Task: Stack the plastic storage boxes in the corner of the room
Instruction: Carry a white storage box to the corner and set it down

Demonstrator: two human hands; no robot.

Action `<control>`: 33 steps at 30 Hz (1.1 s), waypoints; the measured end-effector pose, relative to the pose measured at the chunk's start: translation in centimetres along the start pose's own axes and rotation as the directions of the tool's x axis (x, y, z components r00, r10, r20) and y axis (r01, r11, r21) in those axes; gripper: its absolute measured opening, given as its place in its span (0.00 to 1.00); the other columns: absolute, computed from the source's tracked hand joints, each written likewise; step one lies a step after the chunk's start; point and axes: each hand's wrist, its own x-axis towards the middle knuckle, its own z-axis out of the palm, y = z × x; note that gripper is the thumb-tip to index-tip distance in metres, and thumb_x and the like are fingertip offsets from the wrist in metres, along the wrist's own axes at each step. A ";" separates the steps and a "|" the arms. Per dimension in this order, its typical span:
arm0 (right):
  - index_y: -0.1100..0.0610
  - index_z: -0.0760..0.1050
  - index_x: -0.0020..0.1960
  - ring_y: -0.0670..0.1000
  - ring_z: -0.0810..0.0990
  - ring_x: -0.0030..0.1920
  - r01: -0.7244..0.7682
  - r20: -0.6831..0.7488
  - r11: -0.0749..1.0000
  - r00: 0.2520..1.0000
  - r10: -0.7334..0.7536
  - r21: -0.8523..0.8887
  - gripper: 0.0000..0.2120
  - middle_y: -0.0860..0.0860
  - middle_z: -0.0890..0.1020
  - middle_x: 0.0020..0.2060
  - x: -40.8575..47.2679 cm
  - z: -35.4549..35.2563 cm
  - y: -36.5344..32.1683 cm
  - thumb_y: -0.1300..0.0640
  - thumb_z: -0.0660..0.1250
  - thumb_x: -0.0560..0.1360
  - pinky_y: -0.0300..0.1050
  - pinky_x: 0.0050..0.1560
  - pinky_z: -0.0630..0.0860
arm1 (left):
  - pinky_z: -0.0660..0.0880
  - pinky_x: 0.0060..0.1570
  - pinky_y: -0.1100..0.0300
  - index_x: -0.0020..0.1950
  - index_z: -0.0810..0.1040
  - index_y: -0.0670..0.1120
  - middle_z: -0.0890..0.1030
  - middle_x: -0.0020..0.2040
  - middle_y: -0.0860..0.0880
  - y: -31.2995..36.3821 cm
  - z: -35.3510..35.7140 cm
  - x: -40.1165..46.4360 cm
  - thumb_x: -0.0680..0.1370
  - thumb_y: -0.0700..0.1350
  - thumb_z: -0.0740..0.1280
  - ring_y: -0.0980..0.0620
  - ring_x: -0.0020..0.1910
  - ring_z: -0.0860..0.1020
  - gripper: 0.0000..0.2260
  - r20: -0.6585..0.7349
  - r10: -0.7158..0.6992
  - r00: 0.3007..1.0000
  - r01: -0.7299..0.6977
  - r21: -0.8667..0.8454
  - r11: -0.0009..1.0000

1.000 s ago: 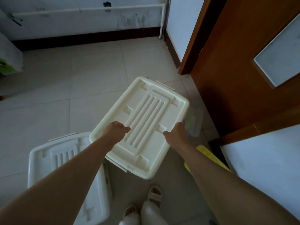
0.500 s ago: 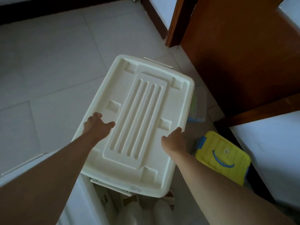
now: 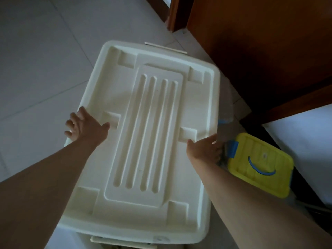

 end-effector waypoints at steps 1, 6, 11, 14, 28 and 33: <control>0.60 0.41 0.77 0.63 0.56 0.74 -0.012 -0.009 1.000 1.000 0.012 0.003 0.45 0.63 0.54 0.75 0.2 0.3 -0.1 0.43 0.65 0.74 0.57 0.72 0.57 | 0.58 0.67 0.42 0.74 0.54 0.42 0.60 0.72 0.38 0.0 0.3 0.3 0.72 0.52 0.70 0.37 0.71 0.59 0.38 -0.009 -0.010 1.000 0.010 -0.003 1.000; 0.54 0.40 0.78 0.63 0.57 0.74 -0.047 -0.045 0.998 0.998 0.048 0.042 0.44 0.60 0.54 0.75 1.3 1.2 -0.1 0.43 0.64 0.74 0.59 0.72 0.58 | 0.59 0.67 0.42 0.74 0.53 0.38 0.62 0.71 0.37 -0.3 1.3 1.9 0.73 0.52 0.70 0.36 0.70 0.61 0.39 -0.040 -0.051 0.998 0.050 -0.016 0.999; 0.49 0.39 0.78 0.65 0.60 0.71 -0.086 -0.066 0.992 0.993 0.093 0.096 0.43 0.63 0.58 0.73 2.1 1.4 -0.2 0.43 0.64 0.75 0.60 0.69 0.59 | 0.61 0.66 0.41 0.72 0.55 0.35 0.64 0.69 0.35 -0.3 1.7 3.0 0.73 0.53 0.70 0.35 0.68 0.64 0.38 -0.052 -0.088 0.995 0.086 -0.045 0.995; 0.49 0.42 0.78 0.64 0.60 0.72 -0.072 -0.071 0.987 0.994 0.083 0.145 0.41 0.62 0.59 0.73 2.7 1.3 -0.1 0.45 0.65 0.75 0.59 0.69 0.60 | 0.63 0.64 0.41 0.71 0.56 0.37 0.66 0.68 0.35 -0.5 1.6 3.7 0.72 0.54 0.70 0.35 0.67 0.65 0.37 -0.044 -0.108 0.993 0.105 -0.059 0.993; 0.62 0.74 0.61 0.60 0.81 0.55 -0.235 -0.028 0.938 0.968 0.250 0.254 0.45 0.57 0.81 0.56 5.2 1.1 0.4 0.34 0.76 0.54 0.54 0.54 0.79 | 0.76 0.53 0.49 0.63 0.74 0.34 0.79 0.58 0.36 -0.9 0.3 5.0 0.60 0.60 0.78 0.39 0.57 0.79 0.41 0.044 -0.187 0.981 0.192 -0.250 0.949; 0.62 0.75 0.58 0.59 0.82 0.51 -0.202 0.020 0.930 0.978 0.206 0.307 0.38 0.56 0.83 0.52 5.8 0.5 1.0 0.38 0.77 0.58 0.49 0.48 0.79 | 0.74 0.57 0.49 0.66 0.71 0.33 0.77 0.61 0.35 -0.3 -0.1 4.4 0.63 0.56 0.78 0.39 0.60 0.77 0.40 0.067 -0.200 0.977 0.211 -0.268 0.940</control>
